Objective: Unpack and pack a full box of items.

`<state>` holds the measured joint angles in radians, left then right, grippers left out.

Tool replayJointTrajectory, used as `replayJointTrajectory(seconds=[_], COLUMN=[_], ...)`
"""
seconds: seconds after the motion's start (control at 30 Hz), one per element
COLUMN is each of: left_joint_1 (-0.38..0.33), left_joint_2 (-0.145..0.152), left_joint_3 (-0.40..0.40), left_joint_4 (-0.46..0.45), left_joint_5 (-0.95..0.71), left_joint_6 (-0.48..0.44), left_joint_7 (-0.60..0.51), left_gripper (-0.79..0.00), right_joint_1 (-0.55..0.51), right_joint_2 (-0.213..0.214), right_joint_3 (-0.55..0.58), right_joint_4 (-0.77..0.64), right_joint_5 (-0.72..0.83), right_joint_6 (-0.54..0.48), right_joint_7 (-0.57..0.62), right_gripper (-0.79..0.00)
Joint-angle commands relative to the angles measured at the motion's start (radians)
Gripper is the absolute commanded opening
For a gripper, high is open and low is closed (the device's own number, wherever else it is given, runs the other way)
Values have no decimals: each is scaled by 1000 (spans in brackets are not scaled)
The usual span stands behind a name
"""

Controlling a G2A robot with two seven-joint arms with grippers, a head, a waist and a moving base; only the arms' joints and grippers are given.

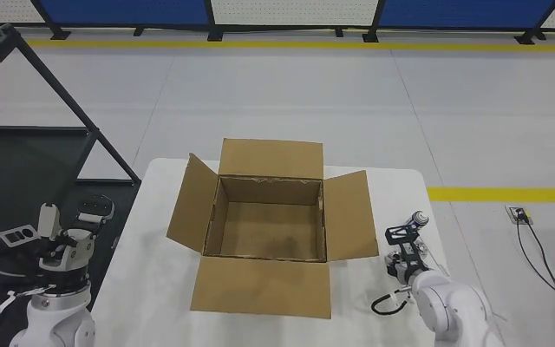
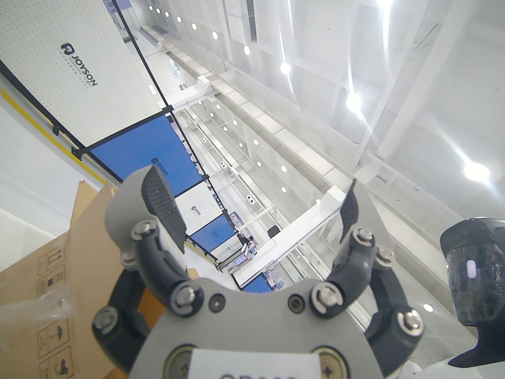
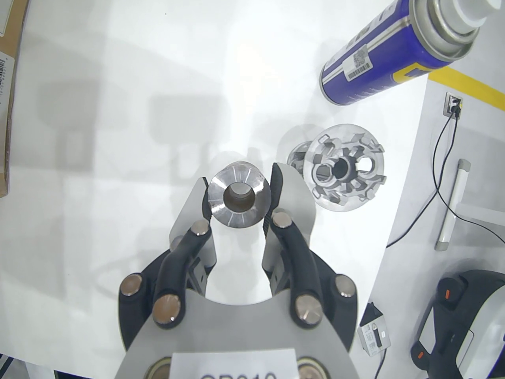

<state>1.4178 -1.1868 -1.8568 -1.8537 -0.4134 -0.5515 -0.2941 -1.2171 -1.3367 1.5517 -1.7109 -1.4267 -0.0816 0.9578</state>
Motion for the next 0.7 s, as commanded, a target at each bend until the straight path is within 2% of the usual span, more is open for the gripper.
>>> replayJointTrajectory(seconds=[0.0,0.33,0.53,0.6,0.63,0.67], left_joint_1=[0,0,0,0,0,0], left_joint_2=[0,0,0,0,0,0], left_joint_3=[0,0,0,0,0,0], left_joint_4=[0,0,0,0,0,0], left_joint_5=[0,0,0,0,0,0], left_joint_6=[0,0,0,0,0,0], left_joint_7=[0,0,0,0,0,0], left_gripper=[0,0,0,0,0,0], right_joint_1=[7,37,54,57,57,57], right_joint_2=[1,6,9,10,11,12], right_joint_3=[-2,-8,-9,-10,-9,-8], right_joint_4=[13,63,80,81,78,73], right_joint_5=[4,24,35,39,41,42], right_joint_6=[-1,-7,-13,-14,-13,-12], right_joint_7=[-7,-12,0,0,-1,-2], right_gripper=[-785,-785,-446,-363,-191,-129])
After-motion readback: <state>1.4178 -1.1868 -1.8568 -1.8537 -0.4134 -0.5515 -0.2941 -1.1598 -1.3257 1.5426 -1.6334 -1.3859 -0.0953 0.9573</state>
